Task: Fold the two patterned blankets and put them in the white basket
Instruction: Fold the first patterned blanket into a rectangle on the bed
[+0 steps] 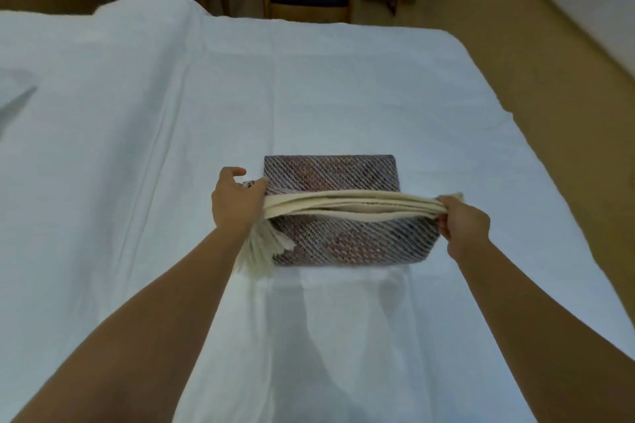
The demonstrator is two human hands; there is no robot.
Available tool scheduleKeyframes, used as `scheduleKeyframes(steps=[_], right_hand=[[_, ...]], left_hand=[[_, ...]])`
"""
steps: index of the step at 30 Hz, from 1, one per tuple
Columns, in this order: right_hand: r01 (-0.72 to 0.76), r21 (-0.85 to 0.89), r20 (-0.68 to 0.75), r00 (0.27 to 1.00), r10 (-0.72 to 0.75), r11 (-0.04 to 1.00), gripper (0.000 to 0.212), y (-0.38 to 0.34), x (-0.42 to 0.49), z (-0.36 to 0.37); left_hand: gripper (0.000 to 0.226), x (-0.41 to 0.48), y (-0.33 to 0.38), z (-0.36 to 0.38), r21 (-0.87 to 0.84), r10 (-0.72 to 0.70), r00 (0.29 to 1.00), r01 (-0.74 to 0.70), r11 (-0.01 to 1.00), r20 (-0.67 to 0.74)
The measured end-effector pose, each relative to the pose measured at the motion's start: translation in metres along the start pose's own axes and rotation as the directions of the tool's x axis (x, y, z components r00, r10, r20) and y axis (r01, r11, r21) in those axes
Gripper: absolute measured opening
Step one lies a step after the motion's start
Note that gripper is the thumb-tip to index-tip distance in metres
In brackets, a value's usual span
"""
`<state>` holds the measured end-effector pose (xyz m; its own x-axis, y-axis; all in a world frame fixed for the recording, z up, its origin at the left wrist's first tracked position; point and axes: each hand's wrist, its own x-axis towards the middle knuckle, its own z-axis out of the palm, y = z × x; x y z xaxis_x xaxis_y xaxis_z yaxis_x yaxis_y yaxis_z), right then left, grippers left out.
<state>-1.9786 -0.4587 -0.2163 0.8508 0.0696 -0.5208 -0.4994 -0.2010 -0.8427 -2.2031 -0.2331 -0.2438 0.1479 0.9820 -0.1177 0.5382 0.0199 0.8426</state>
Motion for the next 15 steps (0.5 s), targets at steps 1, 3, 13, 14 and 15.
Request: scheduleKeyframes(steps=[1,3,13,14,15], right_hand=[[0.028,-0.022,-0.008,1.000,-0.028,0.999,0.019,-0.009,0.013,0.014],[0.067,-0.087,-0.029,0.997,-0.070,0.994,0.024,-0.022,0.042,0.043],[0.174,-0.500,0.102,0.985,-0.142,0.848,0.044,0.013,0.158,0.173],[0.240,-0.588,0.190,0.969,-0.156,0.773,0.051,0.027,0.159,0.178],[0.330,-0.684,0.282,0.942,-0.182,0.650,0.056,0.043,0.159,0.181]], left_hand=[[0.042,0.017,0.004,0.009,0.012,-0.010,1.000,0.010,1.000,-0.008],[0.038,0.051,0.008,0.028,0.046,-0.032,0.999,0.033,0.998,-0.019],[0.044,0.156,-0.031,0.130,0.421,-0.030,1.000,0.030,0.907,-0.005],[0.048,0.154,-0.040,0.138,0.528,0.096,0.993,-0.118,0.841,0.069],[0.052,0.150,-0.049,0.145,0.602,0.193,0.962,-0.273,0.750,0.195]])
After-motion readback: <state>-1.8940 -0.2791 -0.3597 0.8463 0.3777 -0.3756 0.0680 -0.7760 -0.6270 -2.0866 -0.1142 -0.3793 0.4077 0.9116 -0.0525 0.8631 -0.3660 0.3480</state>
